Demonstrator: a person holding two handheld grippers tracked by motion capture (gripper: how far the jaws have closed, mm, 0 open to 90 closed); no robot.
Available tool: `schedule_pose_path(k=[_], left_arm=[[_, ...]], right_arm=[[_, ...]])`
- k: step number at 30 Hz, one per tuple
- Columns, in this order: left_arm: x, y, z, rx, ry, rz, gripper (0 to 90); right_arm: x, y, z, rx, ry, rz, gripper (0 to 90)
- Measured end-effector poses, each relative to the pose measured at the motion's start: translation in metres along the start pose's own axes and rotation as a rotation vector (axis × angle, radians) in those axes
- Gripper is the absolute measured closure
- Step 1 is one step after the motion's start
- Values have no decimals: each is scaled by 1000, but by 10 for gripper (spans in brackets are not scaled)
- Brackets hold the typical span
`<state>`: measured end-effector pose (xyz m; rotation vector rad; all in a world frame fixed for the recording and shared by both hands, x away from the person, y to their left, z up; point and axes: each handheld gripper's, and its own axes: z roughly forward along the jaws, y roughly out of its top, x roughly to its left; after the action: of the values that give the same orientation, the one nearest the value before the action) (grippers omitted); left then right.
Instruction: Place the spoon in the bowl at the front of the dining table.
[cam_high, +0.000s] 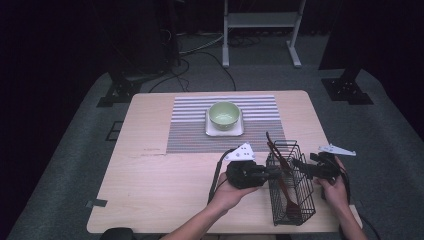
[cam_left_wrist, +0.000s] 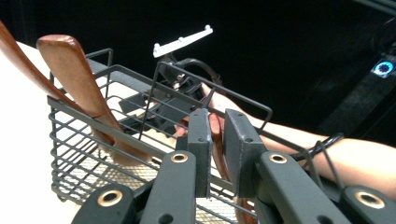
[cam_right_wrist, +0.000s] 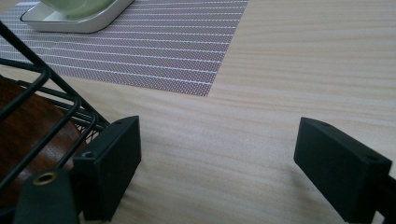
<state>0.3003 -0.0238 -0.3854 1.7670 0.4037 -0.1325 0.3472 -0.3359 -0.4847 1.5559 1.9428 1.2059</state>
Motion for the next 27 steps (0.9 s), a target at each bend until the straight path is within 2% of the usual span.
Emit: schedule_pose_path(k=[2,6,10,13,19,22,27], left_arm=[[2,0,-1,-27,-32,-38,835],[6,-2,-4,-86,-58,-111,842],[8,-1,-8,-113,-59,-141,842],[7,1,-11,-125,-56,-140,842],[6,5,-13,-134,-85,-163,842],[5,7,-15,-136,-83,-153,842],[4,12,-19,-159,-84,-163,843]], right_arm=[[0,0,0,0,0,-1,134],[0,0,0,0,-1,1,134],[0,0,0,0,-1,2,134],[0,0,0,1,0,2,134],[0,0,0,1,1,2,134],[0,0,0,1,1,3,134],[0,0,0,3,0,3,134]])
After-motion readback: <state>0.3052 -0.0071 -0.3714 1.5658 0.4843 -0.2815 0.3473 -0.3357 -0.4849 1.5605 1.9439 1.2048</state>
